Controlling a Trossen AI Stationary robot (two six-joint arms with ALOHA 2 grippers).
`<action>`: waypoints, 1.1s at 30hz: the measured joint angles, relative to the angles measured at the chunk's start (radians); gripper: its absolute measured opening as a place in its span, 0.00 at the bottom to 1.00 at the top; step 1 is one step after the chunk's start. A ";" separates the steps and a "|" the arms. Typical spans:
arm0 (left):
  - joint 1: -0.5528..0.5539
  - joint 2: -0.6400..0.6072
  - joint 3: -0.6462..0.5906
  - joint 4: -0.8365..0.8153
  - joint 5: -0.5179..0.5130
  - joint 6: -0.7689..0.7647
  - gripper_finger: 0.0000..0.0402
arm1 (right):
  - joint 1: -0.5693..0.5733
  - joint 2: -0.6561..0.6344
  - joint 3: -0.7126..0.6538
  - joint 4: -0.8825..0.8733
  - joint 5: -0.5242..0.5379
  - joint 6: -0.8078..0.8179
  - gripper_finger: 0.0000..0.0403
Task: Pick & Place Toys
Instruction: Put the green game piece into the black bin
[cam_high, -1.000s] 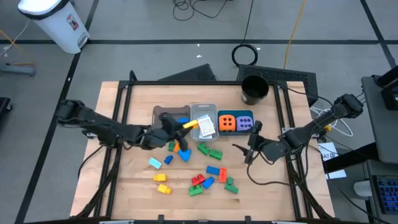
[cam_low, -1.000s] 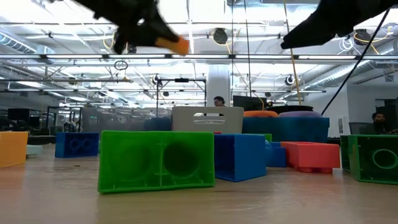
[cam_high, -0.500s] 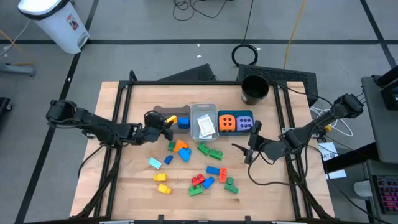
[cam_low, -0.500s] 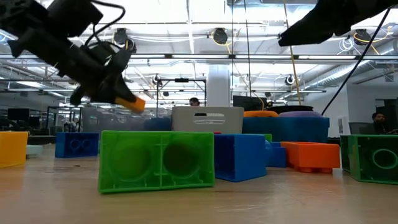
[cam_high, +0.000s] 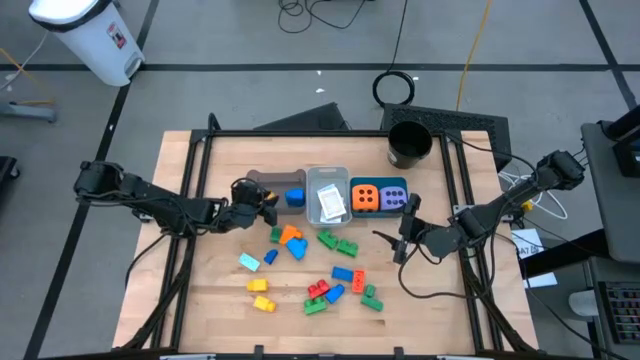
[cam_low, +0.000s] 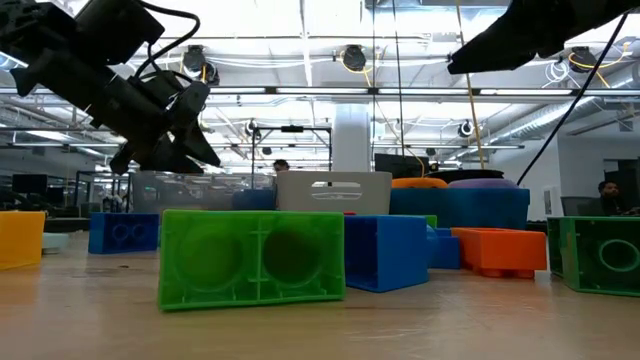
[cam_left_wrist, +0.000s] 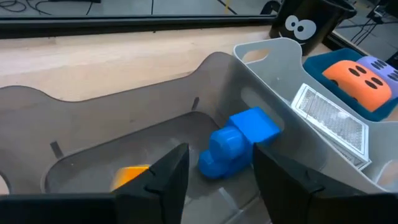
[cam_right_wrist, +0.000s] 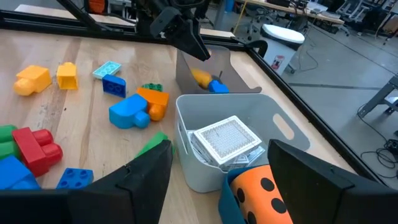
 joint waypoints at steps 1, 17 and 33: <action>0.000 0.000 0.000 0.000 0.000 0.000 0.47 | 0.000 0.000 0.000 0.000 -0.001 0.000 0.63; 0.000 0.000 0.000 0.000 0.001 -0.007 0.49 | 0.000 0.047 0.000 0.120 -0.262 0.023 0.63; 0.000 0.000 0.000 0.041 0.043 -0.026 0.52 | 0.107 0.348 0.000 0.417 -0.784 0.197 0.63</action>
